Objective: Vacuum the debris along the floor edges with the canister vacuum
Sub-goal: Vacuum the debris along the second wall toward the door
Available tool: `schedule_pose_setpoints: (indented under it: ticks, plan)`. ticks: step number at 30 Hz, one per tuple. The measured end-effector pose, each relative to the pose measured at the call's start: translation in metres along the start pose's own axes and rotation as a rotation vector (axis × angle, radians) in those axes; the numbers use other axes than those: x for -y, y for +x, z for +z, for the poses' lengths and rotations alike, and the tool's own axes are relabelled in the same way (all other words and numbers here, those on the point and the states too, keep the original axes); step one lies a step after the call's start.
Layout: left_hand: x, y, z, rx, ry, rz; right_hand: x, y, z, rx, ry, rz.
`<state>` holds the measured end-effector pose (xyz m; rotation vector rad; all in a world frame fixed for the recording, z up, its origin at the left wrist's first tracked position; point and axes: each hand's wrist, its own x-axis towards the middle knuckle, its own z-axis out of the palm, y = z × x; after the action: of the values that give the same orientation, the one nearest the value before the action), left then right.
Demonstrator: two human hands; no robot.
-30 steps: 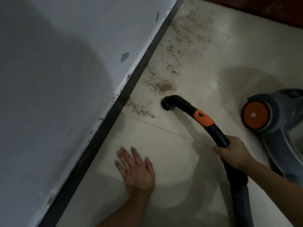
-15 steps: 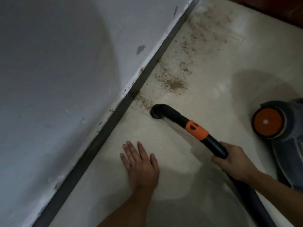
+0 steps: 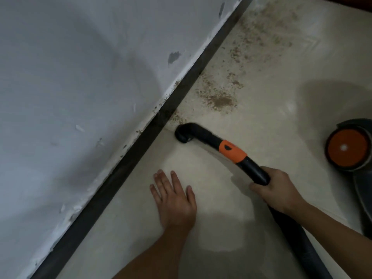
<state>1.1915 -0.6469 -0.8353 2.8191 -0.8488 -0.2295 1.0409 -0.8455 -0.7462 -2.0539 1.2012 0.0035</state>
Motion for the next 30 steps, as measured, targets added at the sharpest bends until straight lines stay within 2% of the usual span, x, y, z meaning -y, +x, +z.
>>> schedule_pose_setpoints:
  ticks: [3, 7, 11, 16, 21, 25, 30]
  plan:
    - [0.0, -0.001, -0.001, 0.043, 0.038, -0.017, 0.007, 0.02, -0.001, -0.109, 0.069, 0.031]
    - [0.002, -0.001, 0.0, 0.085, 0.044, -0.039, 0.019, 0.041, -0.002, 0.008, 0.06, -0.019]
    - [0.003, -0.001, 0.002, 0.082, 0.028, -0.048, 0.03, 0.067, 0.001, -0.027, 0.122, 0.005]
    - [0.003, -0.002, 0.001, 0.09, 0.022, -0.059, 0.034, 0.057, 0.018, 0.046, 0.195, -0.01]
    - [0.006, 0.002, -0.022, 0.205, 0.048, -0.061, 0.031, 0.035, 0.019, 0.196, 0.129, -0.054]
    - [0.013, 0.006, -0.047, 0.374, 0.094, 0.002, 0.029, 0.04, 0.003, 0.236, 0.103, -0.046]
    - [0.022, 0.006, -0.041, 0.32, 0.093, 0.014, 0.029, 0.045, 0.004, 0.231, 0.159, -0.046]
